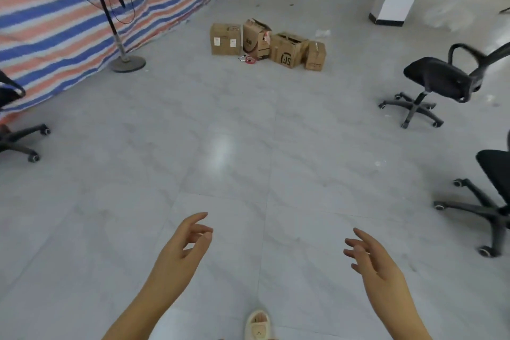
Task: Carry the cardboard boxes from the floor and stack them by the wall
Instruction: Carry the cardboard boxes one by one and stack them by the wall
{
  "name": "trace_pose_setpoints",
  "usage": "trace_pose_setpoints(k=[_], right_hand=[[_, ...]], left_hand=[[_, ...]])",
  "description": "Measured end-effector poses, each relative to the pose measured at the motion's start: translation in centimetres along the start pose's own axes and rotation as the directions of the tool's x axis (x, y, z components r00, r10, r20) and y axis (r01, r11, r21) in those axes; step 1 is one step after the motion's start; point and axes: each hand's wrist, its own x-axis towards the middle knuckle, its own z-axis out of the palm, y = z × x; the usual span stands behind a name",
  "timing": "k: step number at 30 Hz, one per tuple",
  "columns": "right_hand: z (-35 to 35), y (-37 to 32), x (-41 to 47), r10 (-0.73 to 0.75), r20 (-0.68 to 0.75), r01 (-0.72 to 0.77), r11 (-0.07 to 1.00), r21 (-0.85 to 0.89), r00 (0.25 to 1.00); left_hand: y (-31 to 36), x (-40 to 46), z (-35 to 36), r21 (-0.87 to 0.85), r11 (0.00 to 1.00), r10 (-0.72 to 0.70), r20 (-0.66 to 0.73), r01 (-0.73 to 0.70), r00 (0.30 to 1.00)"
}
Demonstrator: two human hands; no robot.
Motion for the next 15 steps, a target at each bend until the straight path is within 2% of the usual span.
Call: trace_pose_setpoints(k=[4, 8, 15], right_hand=[[-0.6, -2.3, 6.7, -0.023, -0.039, 0.022, 1.0, -0.013, 0.999], [-0.7, -2.1, 11.0, 0.039, -0.094, -0.038, 0.999, 0.009, 0.995], [0.9, -2.9, 19.9, 0.123, -0.071, -0.121, 0.992, 0.026, 0.99]], left_hand=[[3.3, 7.4, 2.3, 0.007, 1.0, 0.011, 0.083, -0.012, 0.996], [4.9, 13.6, 3.7, 0.044, 0.999, 0.004, 0.138, -0.01, 0.99], [5.6, 22.3, 4.7, 0.07, 0.995, -0.082, 0.074, 0.077, 0.994]])
